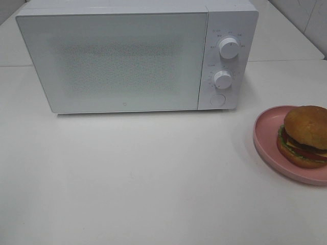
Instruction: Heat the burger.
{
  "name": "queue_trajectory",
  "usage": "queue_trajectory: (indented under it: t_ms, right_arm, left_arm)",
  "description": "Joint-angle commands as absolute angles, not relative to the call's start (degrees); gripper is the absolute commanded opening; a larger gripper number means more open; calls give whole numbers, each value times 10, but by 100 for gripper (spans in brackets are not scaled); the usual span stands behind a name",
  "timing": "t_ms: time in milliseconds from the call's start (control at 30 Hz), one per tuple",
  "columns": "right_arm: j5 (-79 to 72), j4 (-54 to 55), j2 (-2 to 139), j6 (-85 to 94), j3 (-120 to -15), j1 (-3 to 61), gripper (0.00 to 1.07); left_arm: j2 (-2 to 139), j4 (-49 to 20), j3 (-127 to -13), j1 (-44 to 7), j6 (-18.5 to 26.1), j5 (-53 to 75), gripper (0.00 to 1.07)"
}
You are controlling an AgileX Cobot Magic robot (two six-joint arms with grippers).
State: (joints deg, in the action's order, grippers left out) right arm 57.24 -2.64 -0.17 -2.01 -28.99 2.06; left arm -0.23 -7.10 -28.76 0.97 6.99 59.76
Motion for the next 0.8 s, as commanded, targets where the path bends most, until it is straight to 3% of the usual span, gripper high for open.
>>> queue_trajectory:
  t_ms: [33,800]
  right_arm:
    - [568,-28,-7,-18,-290,18,53]
    - [568,-28,-7,-18,-290,18,53]
  left_arm:
    - [-16,-76,-286,11,68,592,0]
    - [-16,-76,-286,11,68,592,0]
